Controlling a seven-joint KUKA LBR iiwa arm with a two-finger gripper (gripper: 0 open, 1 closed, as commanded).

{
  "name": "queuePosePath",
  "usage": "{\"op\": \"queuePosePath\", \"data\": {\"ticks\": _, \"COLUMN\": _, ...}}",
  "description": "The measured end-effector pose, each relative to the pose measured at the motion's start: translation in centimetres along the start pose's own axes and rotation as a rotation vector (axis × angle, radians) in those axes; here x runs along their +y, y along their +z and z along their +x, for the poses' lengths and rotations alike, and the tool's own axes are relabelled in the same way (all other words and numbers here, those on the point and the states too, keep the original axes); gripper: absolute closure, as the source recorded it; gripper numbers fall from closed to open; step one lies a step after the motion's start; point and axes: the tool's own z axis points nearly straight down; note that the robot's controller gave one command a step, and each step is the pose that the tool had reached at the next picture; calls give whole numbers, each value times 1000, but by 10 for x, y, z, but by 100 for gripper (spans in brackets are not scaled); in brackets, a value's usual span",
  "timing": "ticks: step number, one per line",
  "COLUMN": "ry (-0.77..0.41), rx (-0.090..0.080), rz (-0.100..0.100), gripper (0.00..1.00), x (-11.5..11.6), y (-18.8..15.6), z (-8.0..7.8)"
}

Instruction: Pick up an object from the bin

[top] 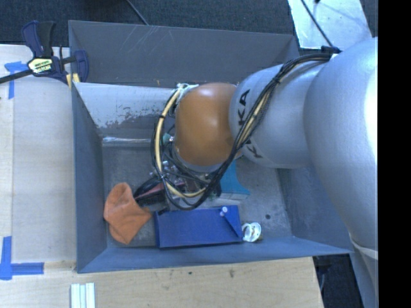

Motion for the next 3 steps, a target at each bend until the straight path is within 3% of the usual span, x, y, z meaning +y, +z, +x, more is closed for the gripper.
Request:
{"op": "queuePosePath", "data": {"ticks": 1, "ry": -2, "rx": 19, "rz": 0, "gripper": 100, "x": 0, "y": -19, "z": 4}}
{"op": "queuePosePath", "data": {"ticks": 3, "ry": -2, "rx": 26, "rz": 0, "gripper": 100, "x": 1, "y": -50, "z": 4}}
